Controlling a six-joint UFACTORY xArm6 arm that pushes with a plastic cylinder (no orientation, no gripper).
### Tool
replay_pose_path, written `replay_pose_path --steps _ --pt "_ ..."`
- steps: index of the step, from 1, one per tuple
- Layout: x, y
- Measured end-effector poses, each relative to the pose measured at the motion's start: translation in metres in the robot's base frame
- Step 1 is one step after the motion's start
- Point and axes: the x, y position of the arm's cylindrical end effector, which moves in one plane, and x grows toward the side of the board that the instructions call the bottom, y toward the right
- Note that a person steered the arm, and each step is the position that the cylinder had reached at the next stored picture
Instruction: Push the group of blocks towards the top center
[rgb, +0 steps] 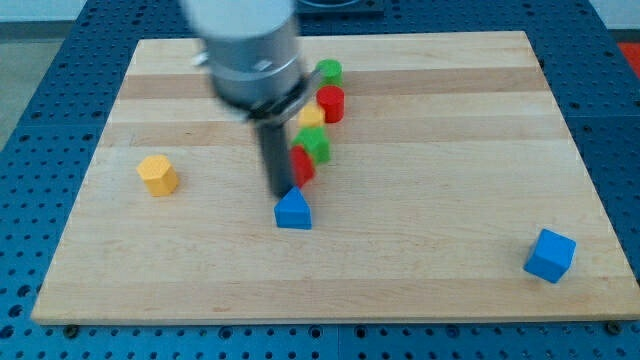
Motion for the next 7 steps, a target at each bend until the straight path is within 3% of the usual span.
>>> replay_pose_path --steps 1,3,4,5,7 --pt "-0.078 0.039" --pt "-0.088 0.04" --pt "-0.078 0.084" --pt "-0.105 0.111" --pt "-0.125 0.11"
